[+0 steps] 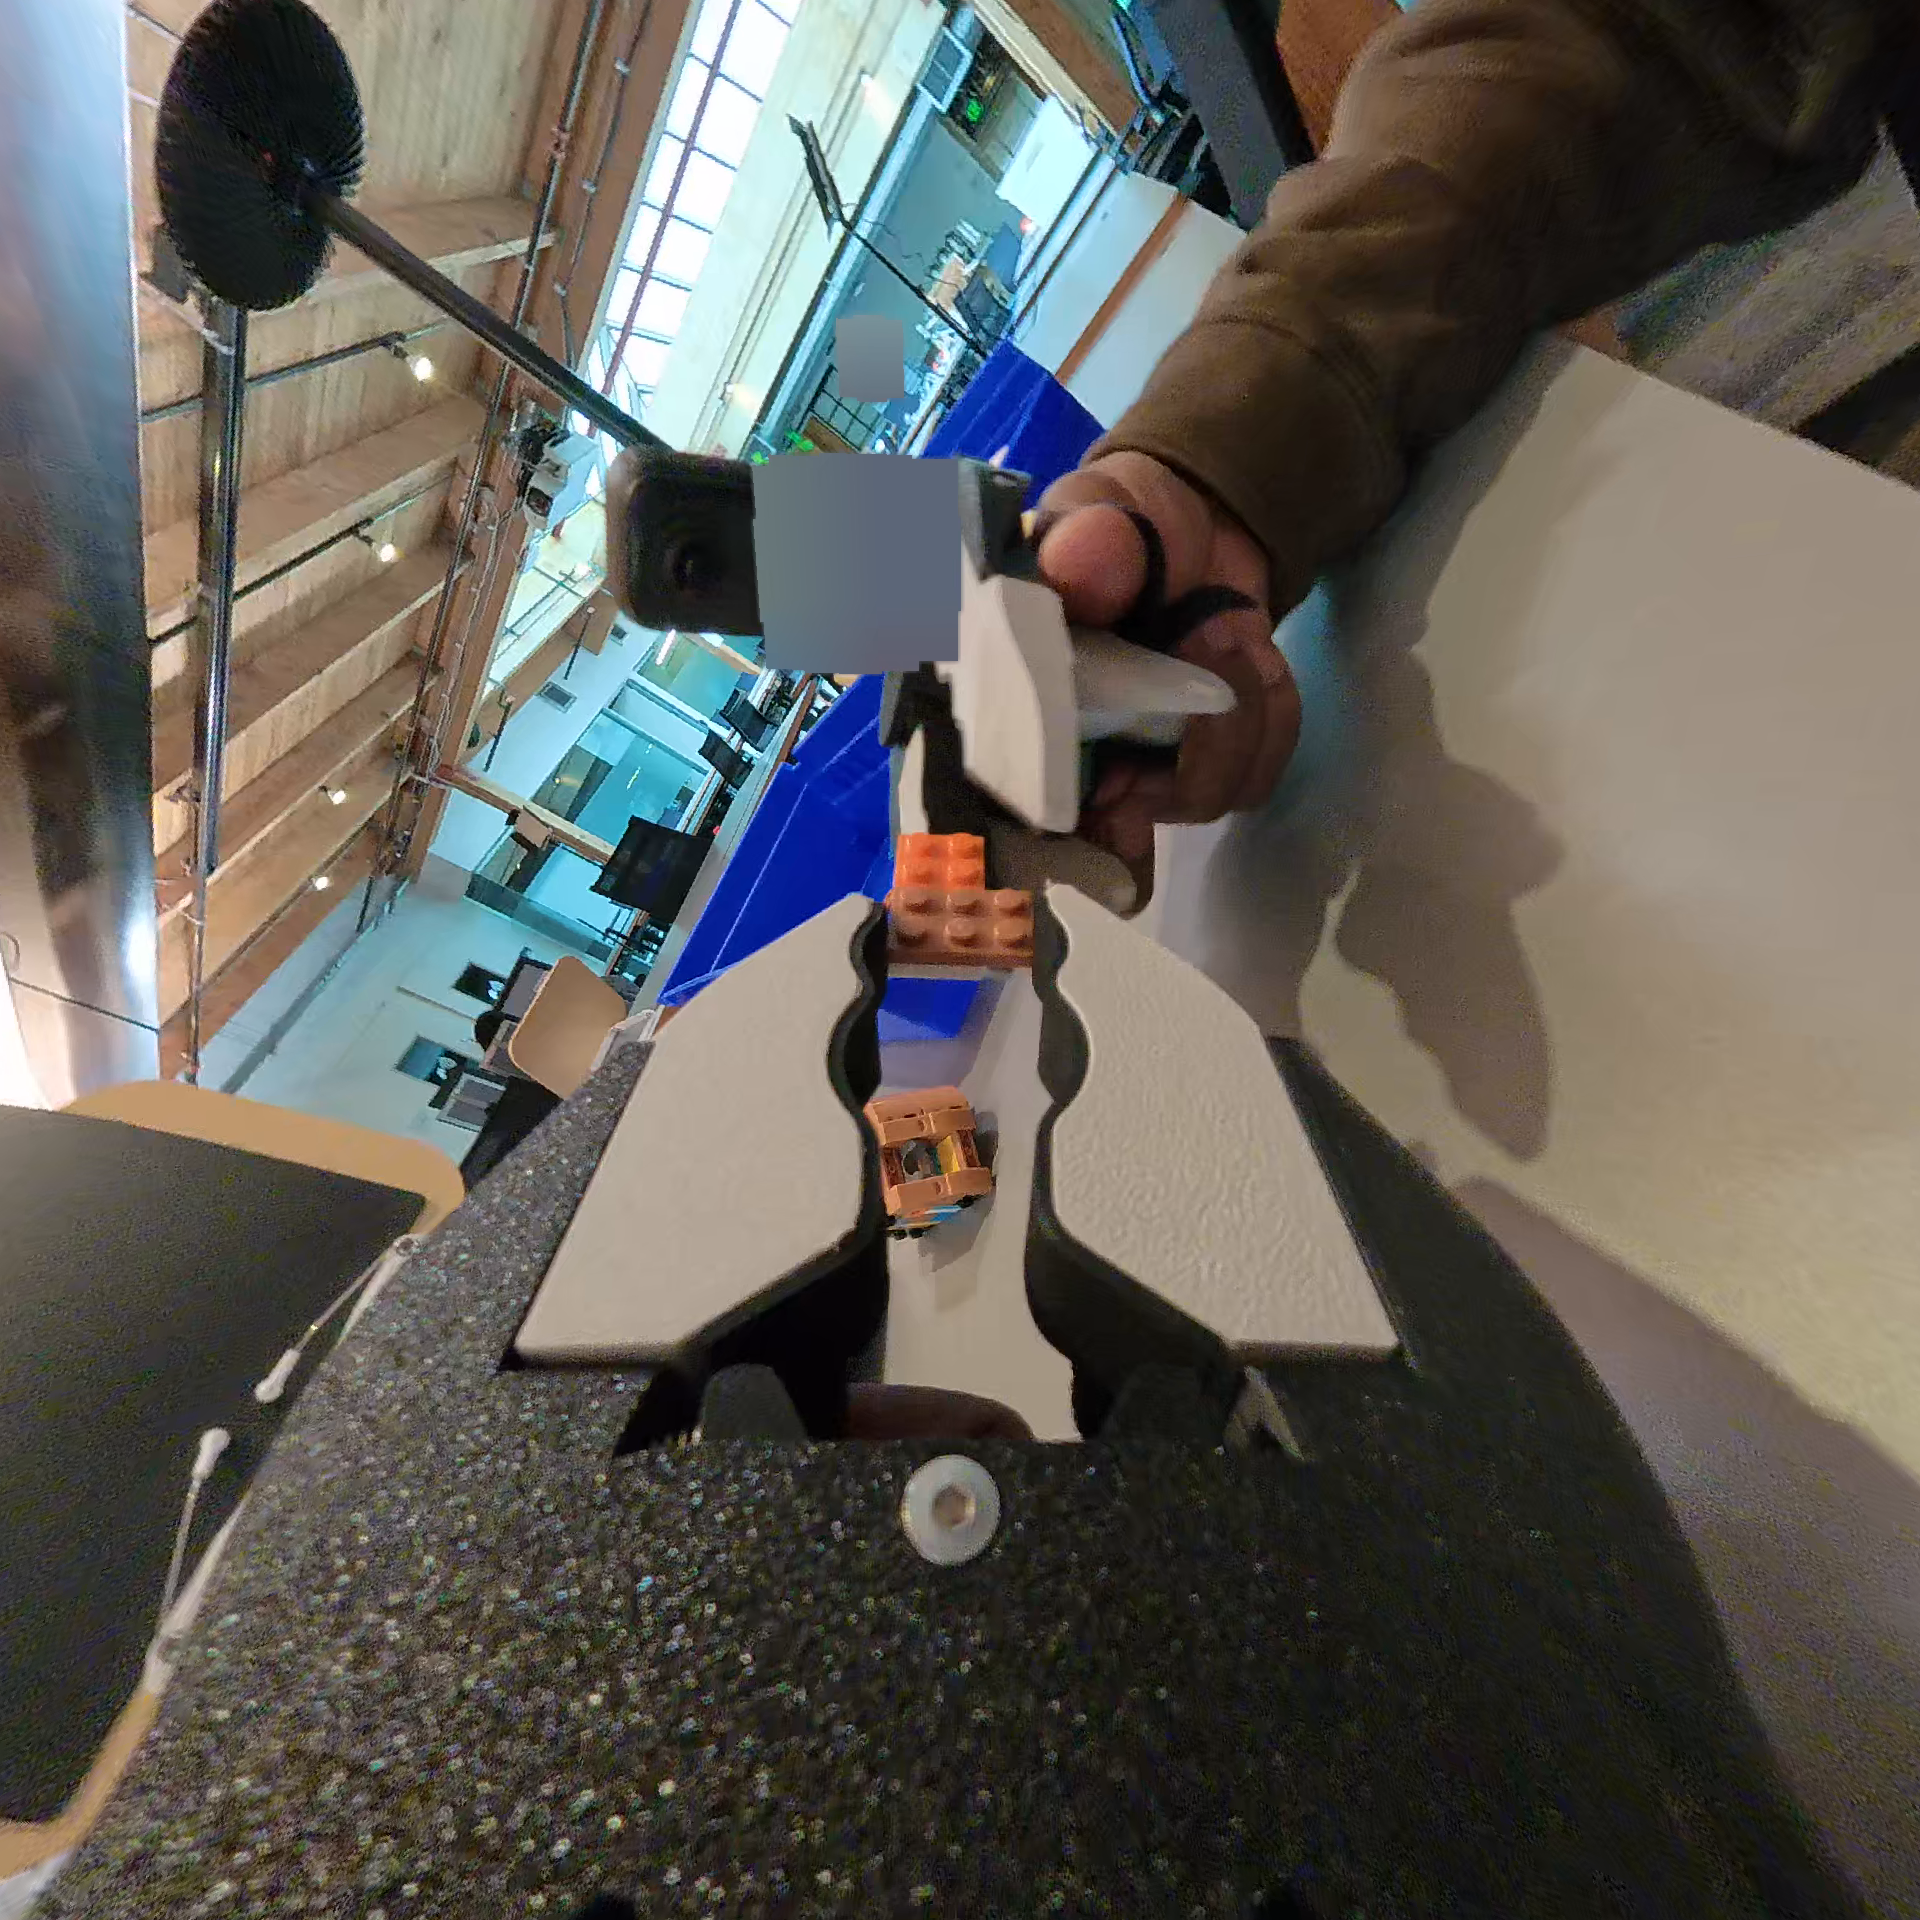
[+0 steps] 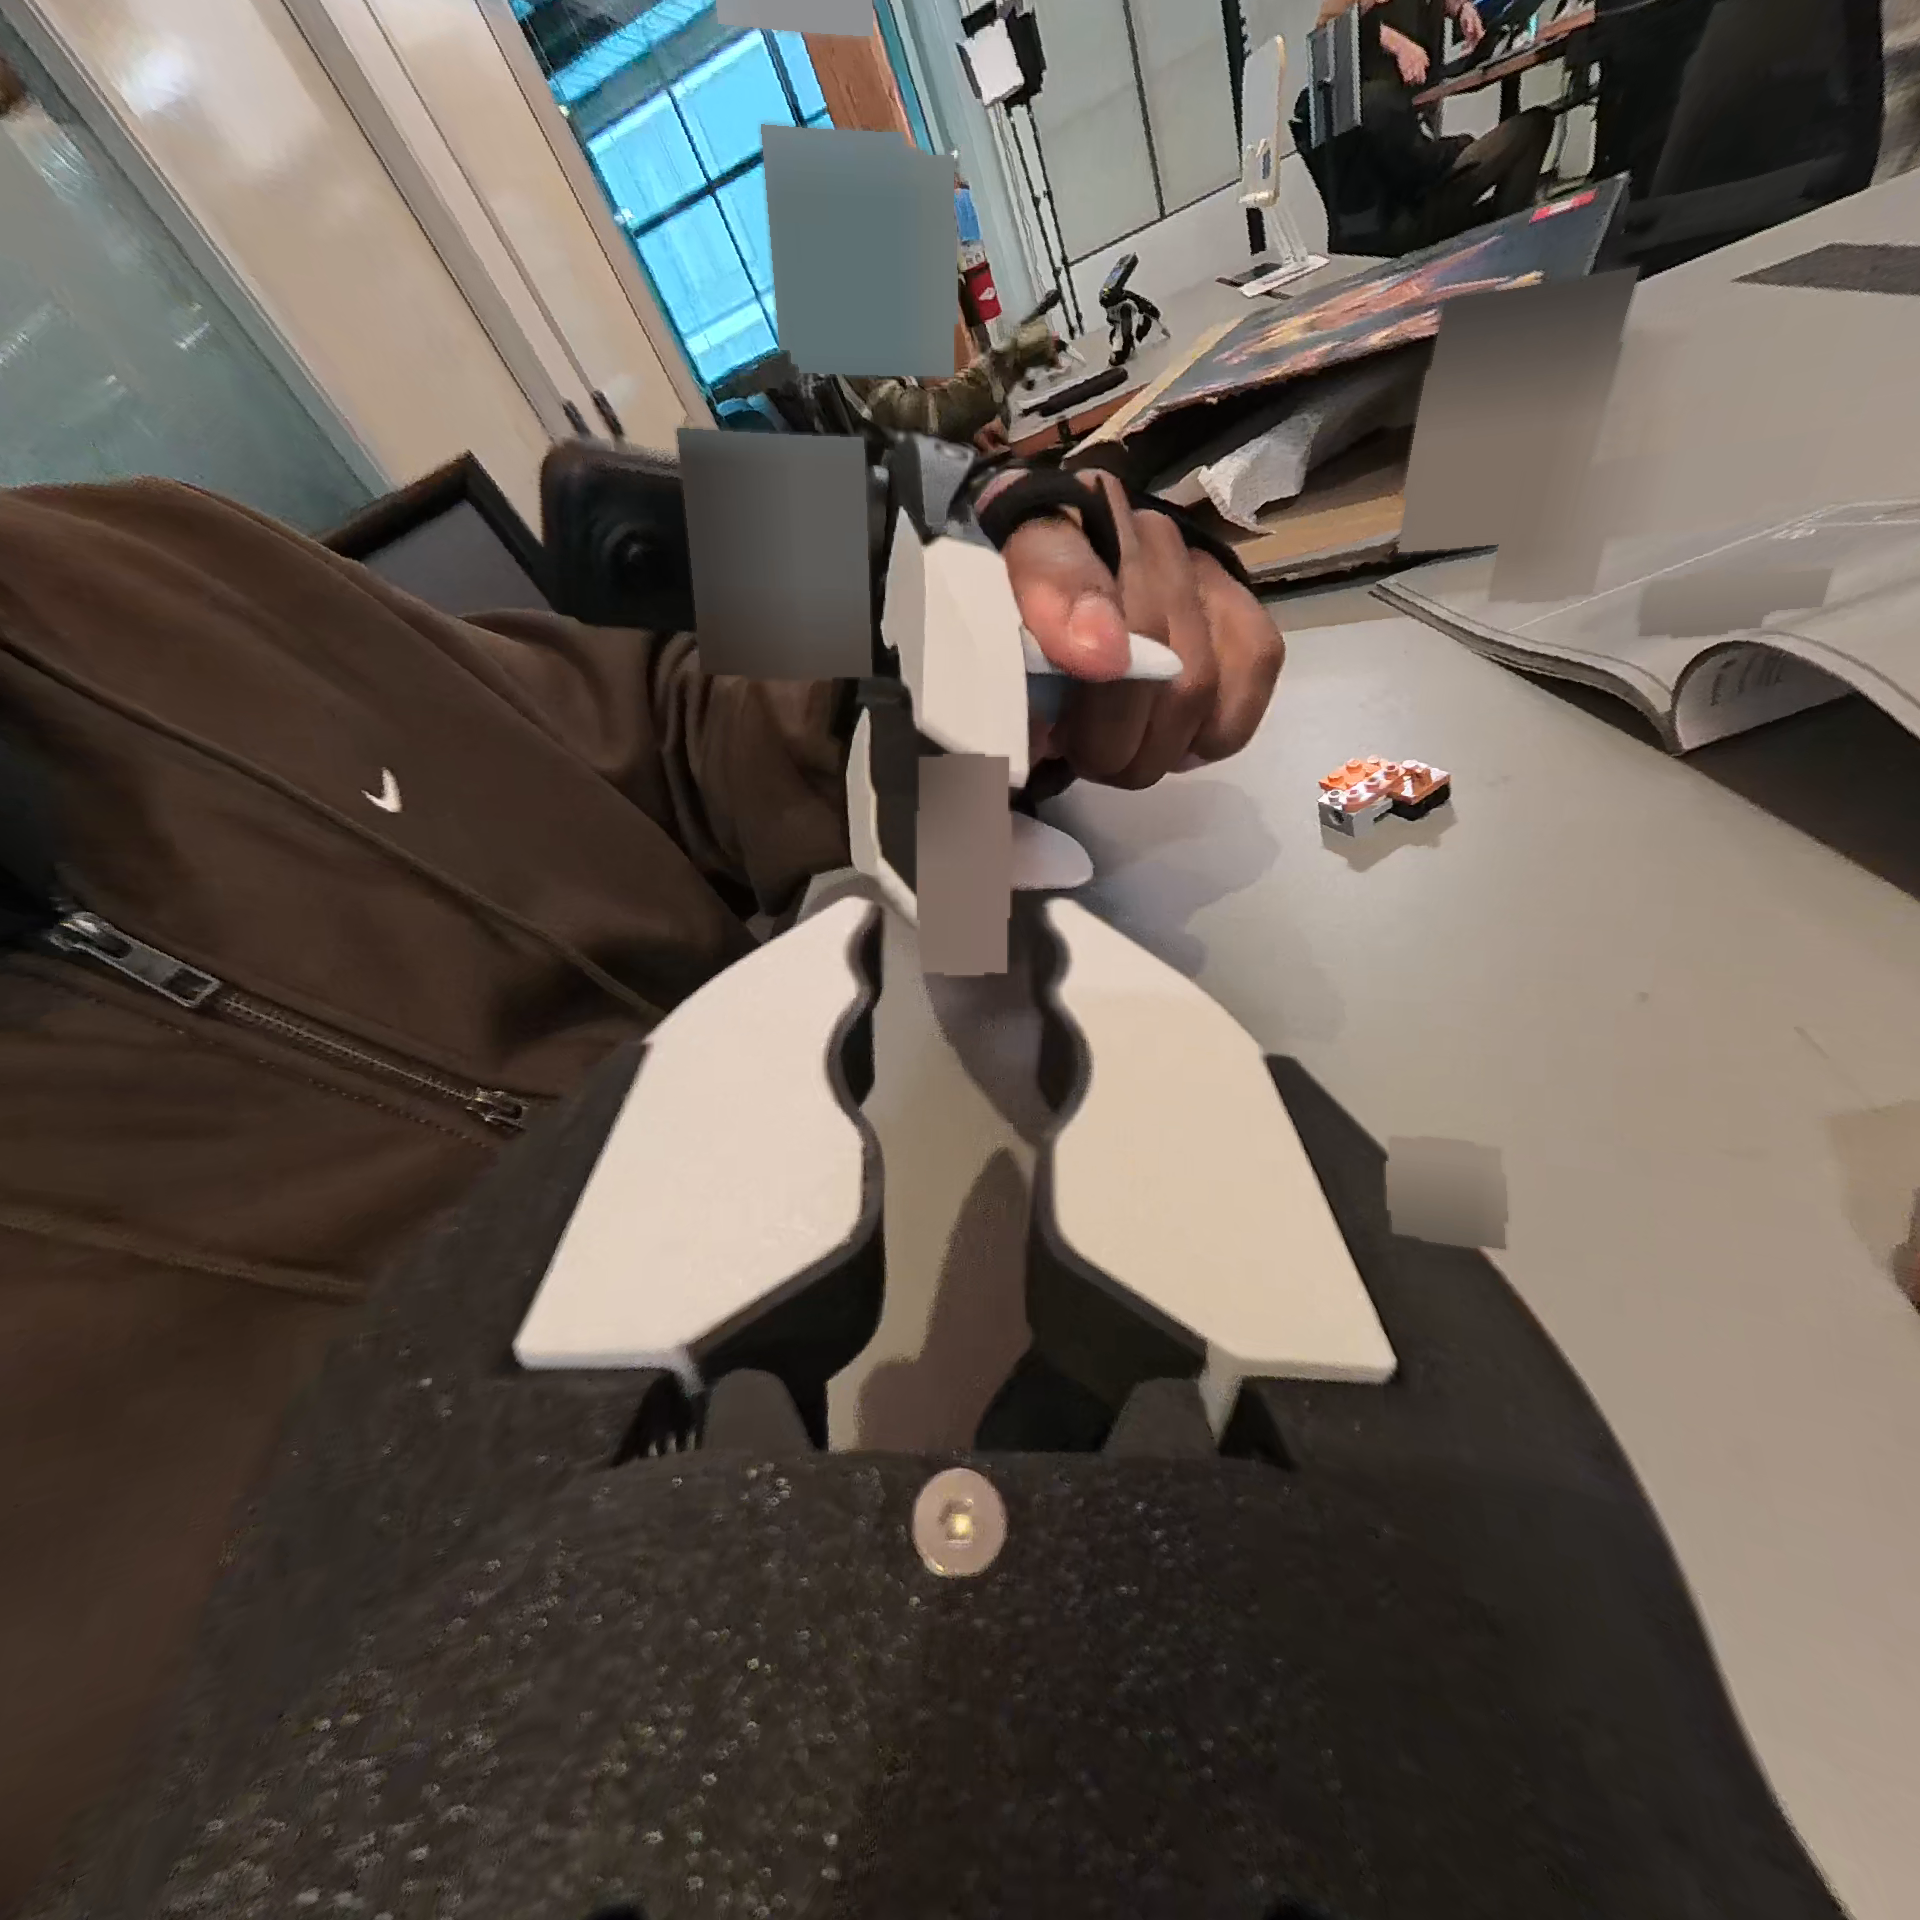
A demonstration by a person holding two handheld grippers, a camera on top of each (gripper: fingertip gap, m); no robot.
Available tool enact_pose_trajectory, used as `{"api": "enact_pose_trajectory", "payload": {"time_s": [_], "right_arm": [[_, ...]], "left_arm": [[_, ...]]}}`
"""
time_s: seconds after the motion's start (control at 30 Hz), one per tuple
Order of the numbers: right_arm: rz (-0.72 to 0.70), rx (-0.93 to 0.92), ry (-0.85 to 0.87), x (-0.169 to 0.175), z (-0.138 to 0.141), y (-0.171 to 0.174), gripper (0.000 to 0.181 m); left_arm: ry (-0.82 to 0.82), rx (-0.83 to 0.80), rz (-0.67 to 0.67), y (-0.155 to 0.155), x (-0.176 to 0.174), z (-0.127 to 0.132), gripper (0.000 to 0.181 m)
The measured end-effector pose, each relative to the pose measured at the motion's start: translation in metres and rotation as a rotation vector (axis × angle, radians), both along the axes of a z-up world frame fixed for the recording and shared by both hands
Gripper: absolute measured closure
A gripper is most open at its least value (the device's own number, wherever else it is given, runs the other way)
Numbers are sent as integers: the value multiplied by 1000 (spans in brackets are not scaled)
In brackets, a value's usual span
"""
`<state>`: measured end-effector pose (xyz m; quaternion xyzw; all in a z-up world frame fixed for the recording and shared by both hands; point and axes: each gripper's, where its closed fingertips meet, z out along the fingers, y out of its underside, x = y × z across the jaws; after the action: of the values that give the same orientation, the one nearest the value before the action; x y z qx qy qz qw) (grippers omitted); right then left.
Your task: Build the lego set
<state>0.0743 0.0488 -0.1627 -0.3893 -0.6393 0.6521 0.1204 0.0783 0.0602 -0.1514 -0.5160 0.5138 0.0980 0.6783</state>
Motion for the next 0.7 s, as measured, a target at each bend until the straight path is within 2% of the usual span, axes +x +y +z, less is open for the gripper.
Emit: {"api": "enact_pose_trajectory", "payload": {"time_s": [0.1,0.27,0.37,0.4,0.5,0.7], "right_arm": [[-29,92,43,-2,-3,1,135],[-138,293,202,-8,0,18,132],[-246,462,331,-12,3,37,143],[-295,514,372,-14,5,45,137],[-375,646,470,-19,10,59,144],[-441,757,552,-29,4,75,175]], "left_arm": [[-97,-21,7,1,-6,9,155],[-267,-65,67,5,-28,20,154],[-390,-102,112,6,-48,25,155],[-427,-118,123,6,-54,26,155],[-532,-167,157,11,-71,26,155],[-674,-252,147,22,-85,21,155]]}}
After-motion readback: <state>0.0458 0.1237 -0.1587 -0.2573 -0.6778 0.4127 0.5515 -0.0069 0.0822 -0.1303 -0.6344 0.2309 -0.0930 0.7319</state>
